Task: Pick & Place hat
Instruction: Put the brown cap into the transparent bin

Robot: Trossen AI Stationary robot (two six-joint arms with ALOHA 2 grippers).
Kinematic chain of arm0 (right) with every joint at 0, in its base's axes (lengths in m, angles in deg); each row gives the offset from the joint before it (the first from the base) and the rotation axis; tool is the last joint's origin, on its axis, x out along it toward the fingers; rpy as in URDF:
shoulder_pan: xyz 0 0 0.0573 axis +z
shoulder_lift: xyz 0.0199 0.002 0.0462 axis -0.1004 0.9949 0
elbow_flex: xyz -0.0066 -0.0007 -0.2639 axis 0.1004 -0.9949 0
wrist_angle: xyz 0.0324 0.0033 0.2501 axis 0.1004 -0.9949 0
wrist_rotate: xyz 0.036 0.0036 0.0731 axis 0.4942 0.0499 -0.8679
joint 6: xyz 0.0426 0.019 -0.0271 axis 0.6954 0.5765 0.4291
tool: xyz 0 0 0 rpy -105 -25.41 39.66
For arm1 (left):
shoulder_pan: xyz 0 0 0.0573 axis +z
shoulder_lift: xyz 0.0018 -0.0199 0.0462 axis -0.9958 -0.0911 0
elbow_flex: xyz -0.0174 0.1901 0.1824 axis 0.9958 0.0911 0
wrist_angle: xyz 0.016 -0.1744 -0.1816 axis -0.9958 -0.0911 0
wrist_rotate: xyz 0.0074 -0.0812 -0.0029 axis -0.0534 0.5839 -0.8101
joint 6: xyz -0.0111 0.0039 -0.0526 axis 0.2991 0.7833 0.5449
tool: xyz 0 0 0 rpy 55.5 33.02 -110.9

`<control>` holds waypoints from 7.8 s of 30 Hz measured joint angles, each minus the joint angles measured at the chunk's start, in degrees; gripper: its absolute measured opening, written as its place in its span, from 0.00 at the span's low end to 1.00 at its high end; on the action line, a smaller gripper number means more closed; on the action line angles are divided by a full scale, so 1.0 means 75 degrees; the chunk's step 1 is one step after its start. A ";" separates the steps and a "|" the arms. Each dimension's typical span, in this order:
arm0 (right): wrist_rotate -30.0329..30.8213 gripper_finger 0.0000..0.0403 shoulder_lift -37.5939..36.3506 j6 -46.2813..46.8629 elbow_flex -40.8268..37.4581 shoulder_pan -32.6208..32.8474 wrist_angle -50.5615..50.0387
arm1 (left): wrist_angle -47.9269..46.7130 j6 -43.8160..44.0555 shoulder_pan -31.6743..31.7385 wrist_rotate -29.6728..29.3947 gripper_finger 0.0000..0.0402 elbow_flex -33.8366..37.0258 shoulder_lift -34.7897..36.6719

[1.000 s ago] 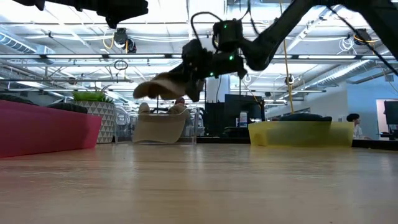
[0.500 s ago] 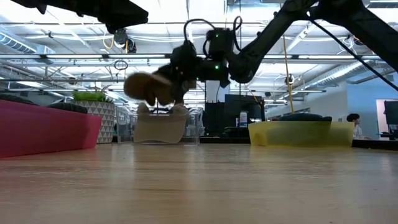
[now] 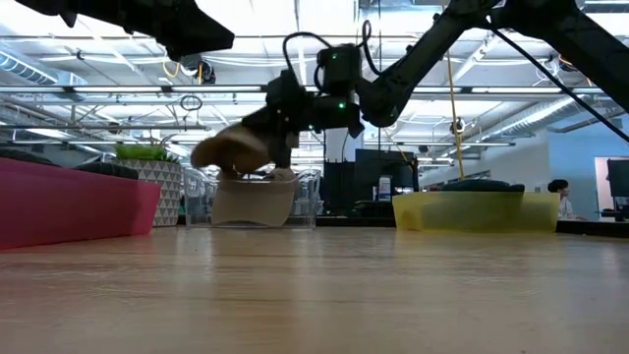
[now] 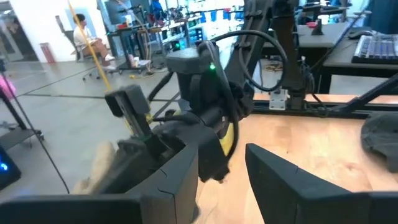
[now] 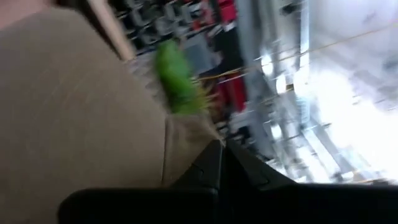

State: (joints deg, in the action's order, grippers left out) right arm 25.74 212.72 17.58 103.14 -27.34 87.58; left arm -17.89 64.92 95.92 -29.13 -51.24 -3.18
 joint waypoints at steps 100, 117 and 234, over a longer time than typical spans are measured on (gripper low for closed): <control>-0.0775 0.00 -0.5438 0.9162 -0.6139 0.1937 -0.3080 | -0.6612 -0.1578 0.3108 0.1340 0.36 -0.5799 -0.6356; -0.0359 0.00 -0.5438 0.9139 -0.6158 0.1871 -0.3079 | -0.6552 -0.1703 0.2830 -0.0212 0.02 -0.5794 -0.6067; -0.0172 0.00 -0.5441 0.9016 -0.6160 0.1853 -0.3191 | -0.0574 -0.3525 0.1173 -0.2708 0.27 -0.1743 -0.5036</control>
State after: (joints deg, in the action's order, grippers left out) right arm 24.45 171.91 85.19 56.94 -13.45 63.65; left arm -22.20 38.48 104.72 -49.44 -64.31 -40.94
